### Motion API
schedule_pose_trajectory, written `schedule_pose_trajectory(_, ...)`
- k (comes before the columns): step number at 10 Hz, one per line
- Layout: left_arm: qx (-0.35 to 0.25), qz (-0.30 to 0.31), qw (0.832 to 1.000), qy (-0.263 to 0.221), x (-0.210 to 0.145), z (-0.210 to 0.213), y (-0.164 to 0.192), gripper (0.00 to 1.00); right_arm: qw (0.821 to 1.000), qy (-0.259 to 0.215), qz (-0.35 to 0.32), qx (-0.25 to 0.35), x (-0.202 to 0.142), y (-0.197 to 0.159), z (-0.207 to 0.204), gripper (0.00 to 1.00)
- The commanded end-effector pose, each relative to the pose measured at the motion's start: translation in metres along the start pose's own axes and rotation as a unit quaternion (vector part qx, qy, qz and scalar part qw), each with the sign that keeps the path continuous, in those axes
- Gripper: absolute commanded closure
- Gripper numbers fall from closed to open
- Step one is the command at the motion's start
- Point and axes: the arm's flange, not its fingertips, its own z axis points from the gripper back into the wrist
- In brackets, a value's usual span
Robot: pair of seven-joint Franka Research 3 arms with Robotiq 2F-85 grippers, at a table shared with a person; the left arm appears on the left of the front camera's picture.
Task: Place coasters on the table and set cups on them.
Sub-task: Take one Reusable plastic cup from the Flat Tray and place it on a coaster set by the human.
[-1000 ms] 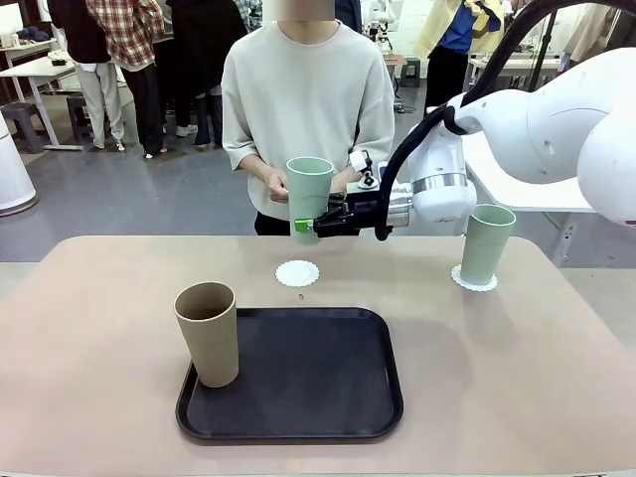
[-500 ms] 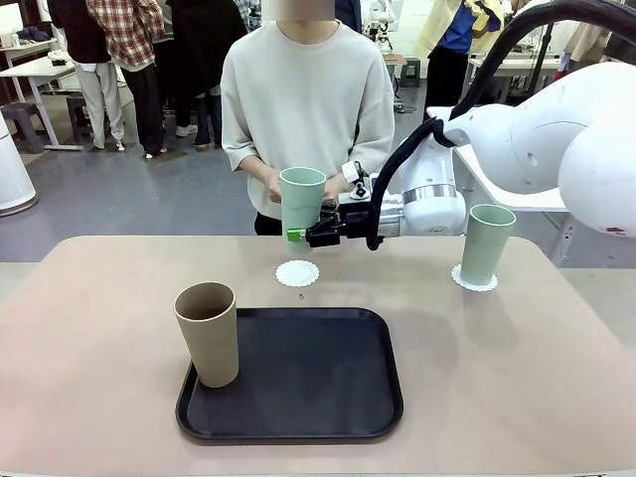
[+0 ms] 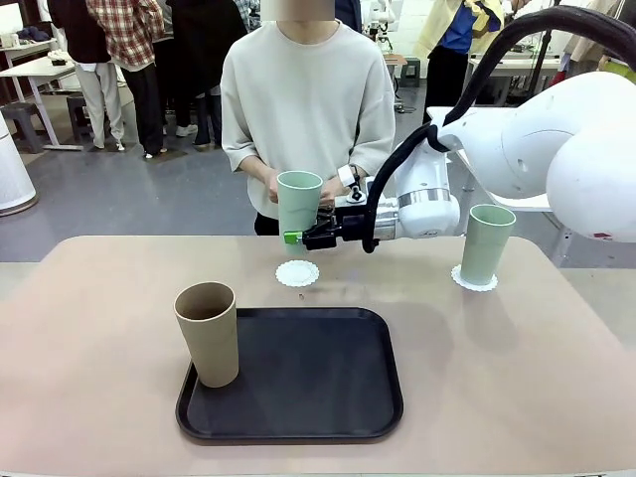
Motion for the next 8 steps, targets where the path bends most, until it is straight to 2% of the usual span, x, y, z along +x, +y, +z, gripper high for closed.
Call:
schedule_pose_trajectory(1,-0.006,-0.004,1.000,-0.002,-0.001,0.002,-0.002,0.00,1.000,0.005,0.005,-0.010,-0.012,-0.010,-0.006,0.20)
schedule_pose_trajectory(8,-0.006,-0.004,1.000,-0.002,-0.001,0.002,-0.002,0.00,0.999,0.032,0.000,-0.005,-0.031,-0.009,-0.011,0.20)
